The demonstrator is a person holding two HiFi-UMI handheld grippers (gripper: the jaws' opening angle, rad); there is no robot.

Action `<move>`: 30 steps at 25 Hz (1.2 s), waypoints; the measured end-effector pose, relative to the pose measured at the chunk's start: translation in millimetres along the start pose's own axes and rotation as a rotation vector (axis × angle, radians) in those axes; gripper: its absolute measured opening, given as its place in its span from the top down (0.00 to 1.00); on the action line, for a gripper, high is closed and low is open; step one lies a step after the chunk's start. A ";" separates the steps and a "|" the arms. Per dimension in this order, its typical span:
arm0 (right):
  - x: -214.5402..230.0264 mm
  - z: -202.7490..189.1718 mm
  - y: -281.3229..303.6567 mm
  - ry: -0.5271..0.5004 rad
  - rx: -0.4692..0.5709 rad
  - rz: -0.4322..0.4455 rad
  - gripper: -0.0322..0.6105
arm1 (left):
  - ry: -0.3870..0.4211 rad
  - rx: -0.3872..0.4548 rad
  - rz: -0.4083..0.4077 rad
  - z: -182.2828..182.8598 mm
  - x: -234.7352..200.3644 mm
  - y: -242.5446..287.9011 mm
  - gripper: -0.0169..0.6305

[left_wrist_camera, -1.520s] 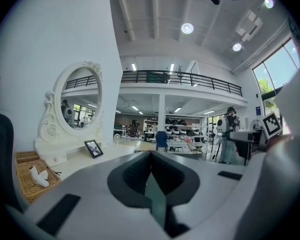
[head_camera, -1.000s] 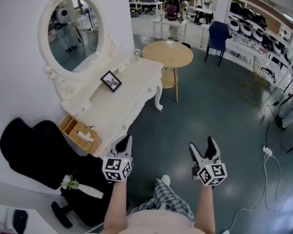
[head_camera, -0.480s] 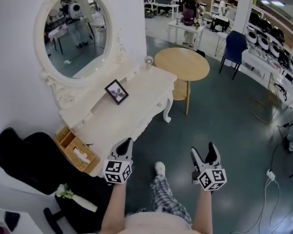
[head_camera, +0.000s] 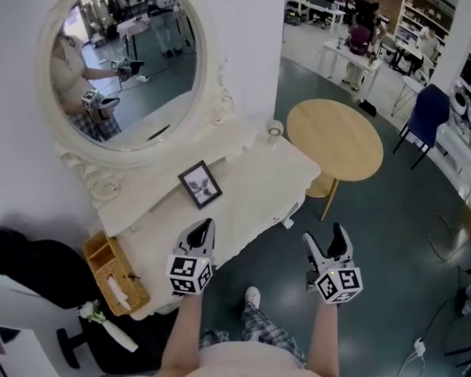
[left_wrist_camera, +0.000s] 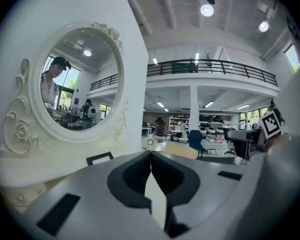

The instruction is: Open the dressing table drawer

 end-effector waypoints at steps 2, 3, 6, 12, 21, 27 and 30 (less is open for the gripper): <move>12.2 7.1 38.6 -0.003 -0.007 0.039 0.30 | -0.001 0.009 0.037 11.2 -9.7 20.2 0.93; 15.7 9.5 56.9 -0.003 -0.008 0.058 0.30 | -0.001 0.014 0.054 15.9 -15.2 28.7 0.93; 18.3 12.0 102.5 -0.002 -0.020 0.116 0.31 | -0.008 0.012 0.097 22.4 -29.3 47.7 0.93; 14.7 12.4 172.1 -0.004 -0.061 0.207 0.31 | -0.024 0.004 0.161 29.8 -54.3 79.9 0.93; 14.0 -1.6 263.3 -0.031 -0.122 0.265 0.34 | -0.042 -0.025 0.190 27.5 -85.8 143.7 0.93; 13.3 -22.7 319.7 -0.044 -0.188 0.301 0.36 | -0.059 -0.044 0.204 18.7 -93.0 192.3 0.93; 12.3 -41.7 347.1 -0.073 -0.227 0.313 0.37 | -0.072 -0.052 0.213 11.2 -95.2 218.3 0.93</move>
Point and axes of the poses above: the fingertips, and each gripper's own axes: y forward along the fingers, x to its right, z out of its top, the point moved 4 cm from there along -y, backward along the fingers, and after that the axes turned 1 degree about -x, right-handed, at the moved point
